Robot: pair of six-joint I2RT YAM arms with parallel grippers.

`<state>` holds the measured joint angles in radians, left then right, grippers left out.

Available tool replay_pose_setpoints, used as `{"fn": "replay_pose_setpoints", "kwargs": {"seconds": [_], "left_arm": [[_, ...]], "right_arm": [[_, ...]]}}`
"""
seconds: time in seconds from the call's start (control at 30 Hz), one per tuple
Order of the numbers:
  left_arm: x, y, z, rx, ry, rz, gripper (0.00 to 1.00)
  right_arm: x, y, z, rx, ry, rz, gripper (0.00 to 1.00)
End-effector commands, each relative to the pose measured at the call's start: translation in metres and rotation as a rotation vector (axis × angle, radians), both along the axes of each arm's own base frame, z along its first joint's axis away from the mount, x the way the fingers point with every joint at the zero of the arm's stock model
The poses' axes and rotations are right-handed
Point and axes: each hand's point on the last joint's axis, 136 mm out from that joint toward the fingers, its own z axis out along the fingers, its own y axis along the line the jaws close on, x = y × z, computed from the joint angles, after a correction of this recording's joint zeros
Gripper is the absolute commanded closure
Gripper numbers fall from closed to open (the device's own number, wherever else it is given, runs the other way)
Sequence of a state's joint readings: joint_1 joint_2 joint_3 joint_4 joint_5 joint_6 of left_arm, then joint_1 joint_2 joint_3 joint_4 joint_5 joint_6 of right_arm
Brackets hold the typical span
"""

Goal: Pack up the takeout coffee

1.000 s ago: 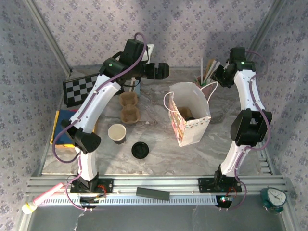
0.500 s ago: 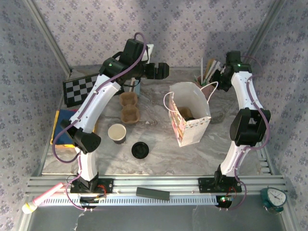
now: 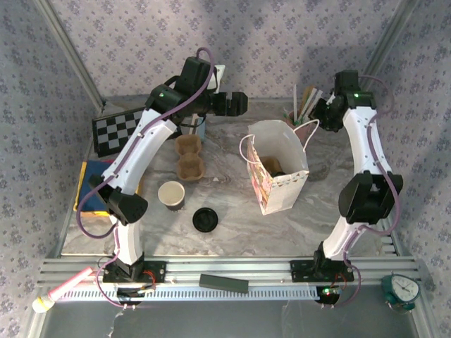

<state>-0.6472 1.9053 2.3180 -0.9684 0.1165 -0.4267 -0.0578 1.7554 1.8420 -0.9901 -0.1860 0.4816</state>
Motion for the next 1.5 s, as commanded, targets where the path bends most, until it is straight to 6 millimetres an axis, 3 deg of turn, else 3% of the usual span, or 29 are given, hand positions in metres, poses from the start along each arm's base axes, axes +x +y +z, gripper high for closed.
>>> {"fn": "replay_pose_setpoints", "kwargs": {"seconds": [0.0,0.23,0.5,0.67,0.8,0.97,1.17,1.27,1.47], "left_arm": [[-0.007,0.005,0.009,-0.014,-0.018,-0.014,0.0],[-0.013,0.009,0.011,-0.036,-0.016,-0.006,0.0],[-0.017,0.022,0.014,-0.031,-0.035,0.04,0.0],[-0.021,0.024,0.016,-0.051,-0.033,0.046,0.0],[-0.024,0.026,0.018,-0.056,-0.037,0.046,0.0],[-0.026,0.032,0.018,-0.045,-0.047,0.062,0.0],[-0.027,0.04,0.016,-0.032,-0.055,0.089,0.0],[-0.026,0.048,0.014,-0.024,-0.054,0.118,0.0],[-0.032,0.063,0.017,-0.03,-0.07,0.151,0.0]], "right_arm": [[-0.016,-0.005,0.037,-0.055,-0.064,-0.001,1.0],[-0.033,-0.009,0.075,-0.098,-0.145,0.004,1.0],[-0.079,-0.011,0.151,-0.153,-0.355,-0.007,1.0],[-0.105,-0.008,0.185,-0.155,-0.476,0.001,1.0],[-0.127,0.003,0.21,-0.128,-0.564,0.042,1.0],[-0.158,0.035,0.232,-0.052,-0.648,0.199,1.0],[-0.206,0.068,0.228,0.022,-0.637,0.368,1.0],[-0.224,0.078,0.206,0.044,-0.541,0.421,1.0],[-0.245,0.084,0.153,-0.08,-0.336,0.488,1.0]]}}
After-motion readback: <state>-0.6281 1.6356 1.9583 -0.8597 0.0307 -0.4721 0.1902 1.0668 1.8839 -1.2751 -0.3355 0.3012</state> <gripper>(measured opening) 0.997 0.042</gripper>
